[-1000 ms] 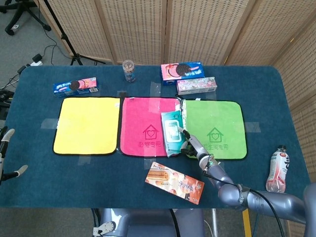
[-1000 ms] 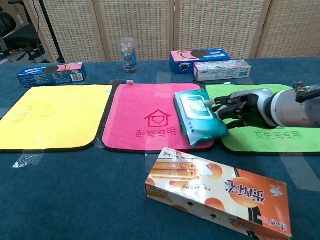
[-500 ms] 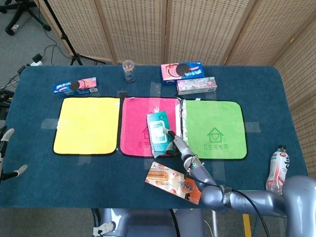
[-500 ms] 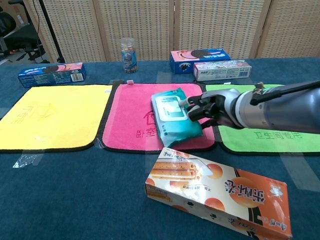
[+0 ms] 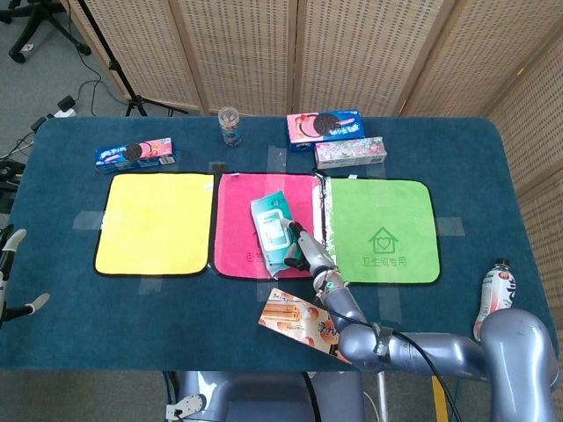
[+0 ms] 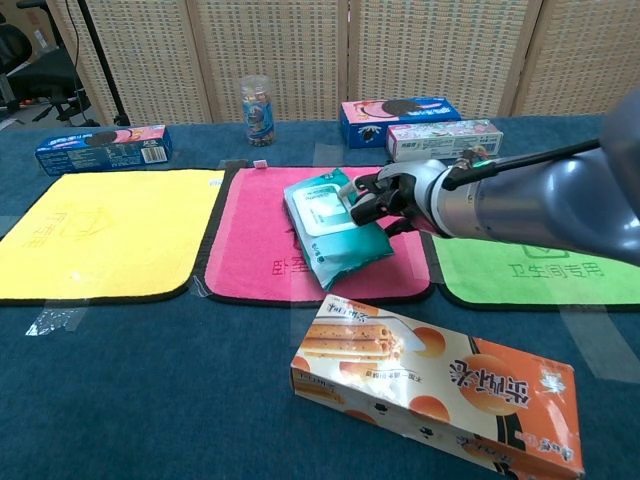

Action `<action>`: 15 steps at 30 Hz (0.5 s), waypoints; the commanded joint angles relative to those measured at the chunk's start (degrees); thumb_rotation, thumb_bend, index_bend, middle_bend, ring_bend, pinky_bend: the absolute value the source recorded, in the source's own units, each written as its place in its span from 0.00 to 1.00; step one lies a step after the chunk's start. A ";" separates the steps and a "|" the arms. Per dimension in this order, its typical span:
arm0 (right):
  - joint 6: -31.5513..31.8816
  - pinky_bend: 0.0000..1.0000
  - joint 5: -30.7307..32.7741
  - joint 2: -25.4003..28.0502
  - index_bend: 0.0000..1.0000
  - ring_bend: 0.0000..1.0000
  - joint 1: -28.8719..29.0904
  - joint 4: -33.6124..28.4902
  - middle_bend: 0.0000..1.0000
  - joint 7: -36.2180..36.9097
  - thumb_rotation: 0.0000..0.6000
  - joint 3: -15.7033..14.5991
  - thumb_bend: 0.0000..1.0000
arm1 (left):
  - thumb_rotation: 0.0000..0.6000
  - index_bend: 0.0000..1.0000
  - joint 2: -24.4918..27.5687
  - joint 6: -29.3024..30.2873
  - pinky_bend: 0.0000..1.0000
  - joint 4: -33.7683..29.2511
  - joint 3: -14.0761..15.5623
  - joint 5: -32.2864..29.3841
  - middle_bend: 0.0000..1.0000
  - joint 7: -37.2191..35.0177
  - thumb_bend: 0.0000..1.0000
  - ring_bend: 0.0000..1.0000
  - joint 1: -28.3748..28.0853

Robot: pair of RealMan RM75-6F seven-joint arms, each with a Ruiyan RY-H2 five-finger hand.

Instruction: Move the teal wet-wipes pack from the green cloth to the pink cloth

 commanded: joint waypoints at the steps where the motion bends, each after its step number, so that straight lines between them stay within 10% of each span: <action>1: -0.25 0.15 0.07 0.12 0.08 0.00 -0.17 -0.02 0.02 -0.81 1.00 0.41 1.00 | 1.00 0.00 -0.07 -0.10 0.00 -0.06 0.07 0.07 0.00 0.22 0.00 0.00 -0.06; 9: 0.15 0.14 -5.13 -0.40 0.06 0.00 -1.42 0.69 0.00 -0.56 1.00 1.60 0.98 | 1.00 0.00 -0.06 0.23 0.00 -0.33 0.08 0.17 0.00 0.30 0.00 0.00 0.06; 13: 2.69 0.03 -11.83 0.55 0.00 0.00 -3.29 -0.60 0.00 -0.74 1.00 0.50 0.30 | 1.00 0.00 0.01 0.11 0.00 -0.16 -0.01 -0.11 0.00 -0.01 0.00 0.00 0.06; 15: 4.44 0.00 -15.02 0.92 0.00 0.00 -3.97 -1.10 0.00 -1.22 1.00 -0.19 0.12 | 1.00 0.00 0.04 0.00 0.00 -0.11 -0.02 -0.20 0.00 -0.09 0.00 0.00 0.05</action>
